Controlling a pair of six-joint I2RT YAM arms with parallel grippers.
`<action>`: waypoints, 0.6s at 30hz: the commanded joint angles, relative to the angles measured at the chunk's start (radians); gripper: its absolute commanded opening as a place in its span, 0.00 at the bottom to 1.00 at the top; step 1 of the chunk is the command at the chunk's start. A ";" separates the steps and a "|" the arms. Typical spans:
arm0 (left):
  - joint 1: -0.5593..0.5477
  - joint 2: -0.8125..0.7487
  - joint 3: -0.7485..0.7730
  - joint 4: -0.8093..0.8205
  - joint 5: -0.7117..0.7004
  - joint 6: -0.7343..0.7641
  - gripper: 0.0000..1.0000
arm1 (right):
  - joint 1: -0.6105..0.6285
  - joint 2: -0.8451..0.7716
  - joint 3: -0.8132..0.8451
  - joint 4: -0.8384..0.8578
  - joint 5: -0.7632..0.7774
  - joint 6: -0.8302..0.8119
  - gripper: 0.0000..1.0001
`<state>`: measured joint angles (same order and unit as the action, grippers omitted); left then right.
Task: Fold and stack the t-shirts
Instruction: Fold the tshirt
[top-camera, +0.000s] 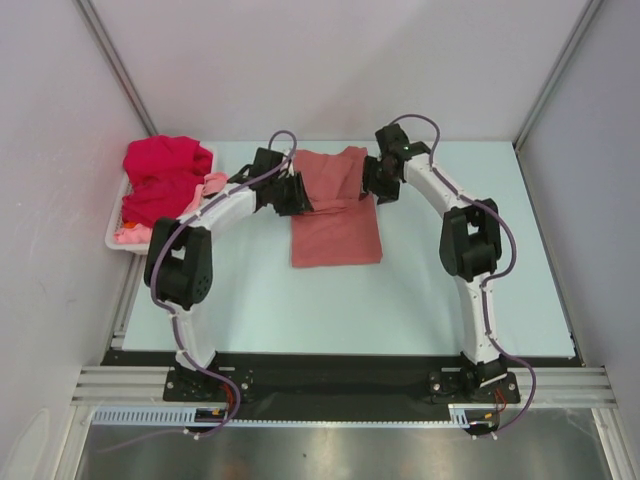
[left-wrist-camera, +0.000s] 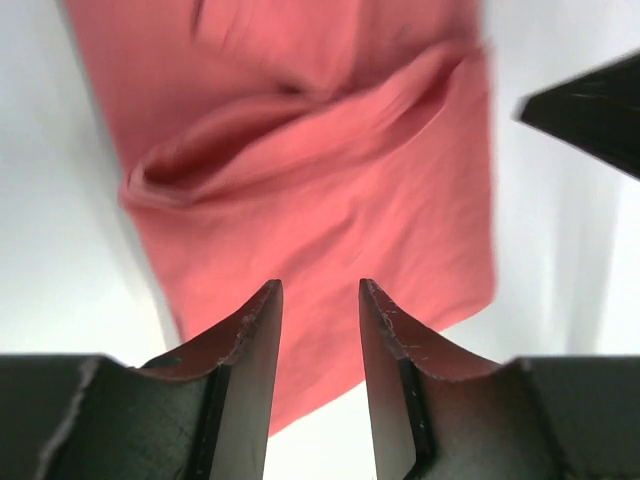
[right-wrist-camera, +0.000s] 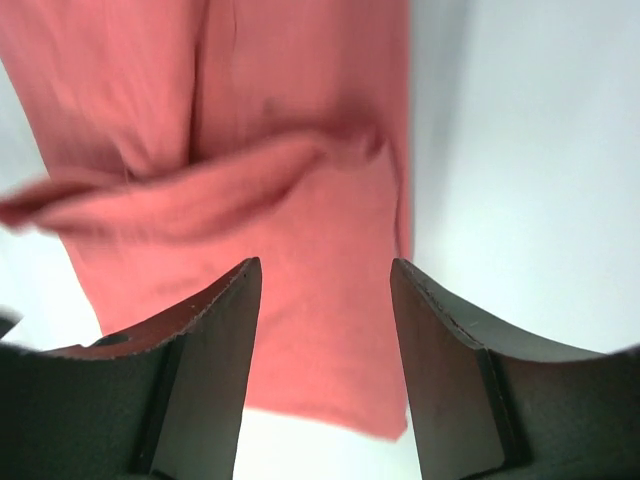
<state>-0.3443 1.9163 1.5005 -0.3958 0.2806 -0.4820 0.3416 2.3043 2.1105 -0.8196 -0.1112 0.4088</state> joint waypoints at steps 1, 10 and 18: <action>-0.001 -0.056 -0.068 0.003 0.029 0.049 0.42 | 0.059 -0.117 -0.110 0.032 -0.024 -0.008 0.60; 0.028 0.088 -0.005 0.005 0.054 0.060 0.39 | 0.140 -0.022 -0.095 0.080 -0.012 0.050 0.58; 0.041 0.222 0.134 -0.008 0.091 0.051 0.39 | 0.140 0.138 0.084 0.028 -0.018 0.058 0.55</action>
<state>-0.3099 2.1113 1.5646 -0.4137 0.3305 -0.4435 0.4873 2.3905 2.1162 -0.7769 -0.1310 0.4561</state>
